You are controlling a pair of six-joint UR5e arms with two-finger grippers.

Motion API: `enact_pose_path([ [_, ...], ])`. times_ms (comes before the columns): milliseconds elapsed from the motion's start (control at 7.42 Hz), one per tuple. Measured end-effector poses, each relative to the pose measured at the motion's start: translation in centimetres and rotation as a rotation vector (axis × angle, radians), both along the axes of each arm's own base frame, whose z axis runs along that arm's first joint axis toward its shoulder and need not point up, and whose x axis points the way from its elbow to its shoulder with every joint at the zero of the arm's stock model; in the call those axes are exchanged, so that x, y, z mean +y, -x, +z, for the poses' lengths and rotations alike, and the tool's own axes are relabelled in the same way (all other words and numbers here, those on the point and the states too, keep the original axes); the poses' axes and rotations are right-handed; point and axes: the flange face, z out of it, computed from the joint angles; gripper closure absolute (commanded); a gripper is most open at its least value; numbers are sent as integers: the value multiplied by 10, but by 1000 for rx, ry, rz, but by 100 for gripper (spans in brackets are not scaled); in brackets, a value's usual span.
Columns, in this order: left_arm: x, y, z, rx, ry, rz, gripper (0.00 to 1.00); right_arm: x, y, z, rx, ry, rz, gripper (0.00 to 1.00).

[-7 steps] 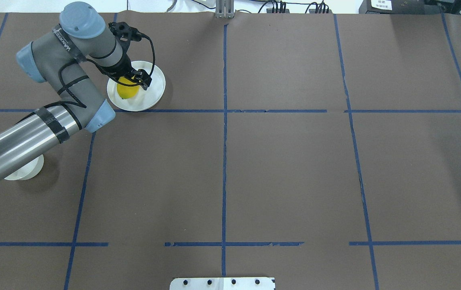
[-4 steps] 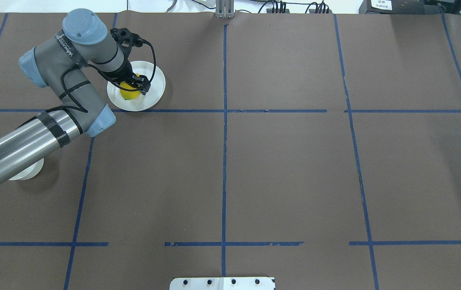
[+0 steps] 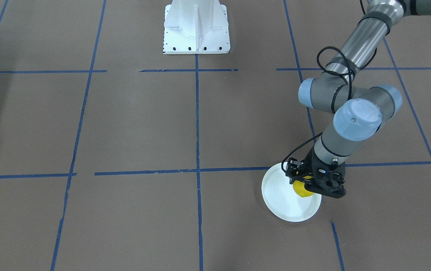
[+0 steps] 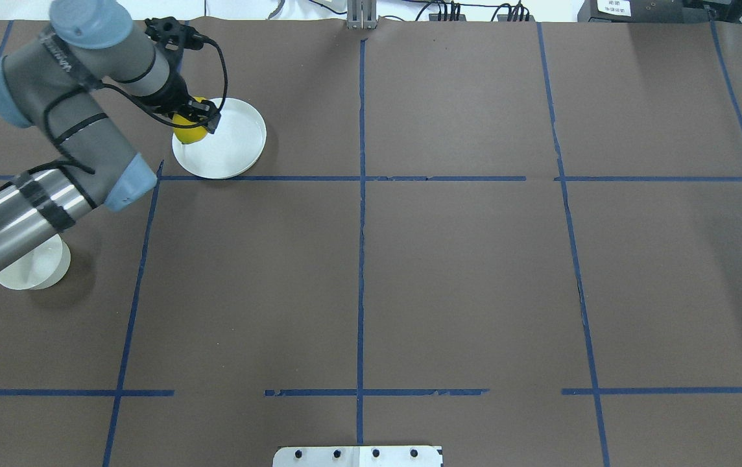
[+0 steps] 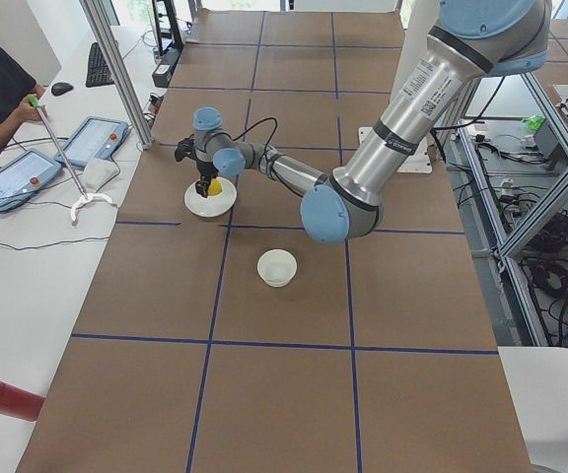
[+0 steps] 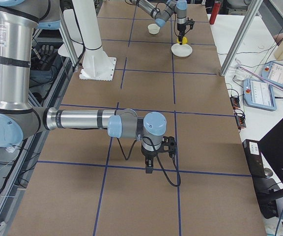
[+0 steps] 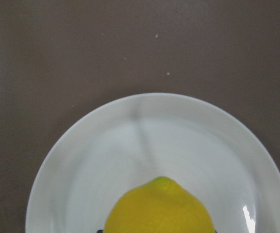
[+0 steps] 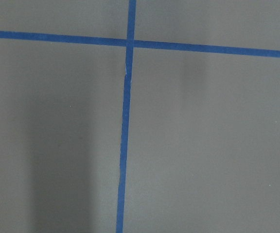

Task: Move lemon from plate to bowl
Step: 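Carry the lemon with the left gripper over the small white bowl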

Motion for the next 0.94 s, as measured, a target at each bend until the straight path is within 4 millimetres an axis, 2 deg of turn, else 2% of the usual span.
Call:
enact_pose_path([
  [135, 48, 44, 25, -4, 12, -13, 100, 0, 0, 0, 0, 0, 0, 0],
  [270, 99, 85, 63, -24, 54, -27, 100, 0, 0, 0, 0, 0, 0, 0],
  [404, 141, 117, 103, -55, 116, -42, 100, 0, 0, 0, 0, 0, 0, 0],
  [539, 173, 139, 136, -81, 178, -45, 100, 0, 0, 0, 0, 0, 0, 0],
  [674, 192, 151, 156, -86, 224, -39, 100, 0, 0, 0, 0, 0, 0, 0],
  [944, 207, 155, 181, -81, 258, -22, 81, 0, 0, 0, 0, 0, 0, 0],
])
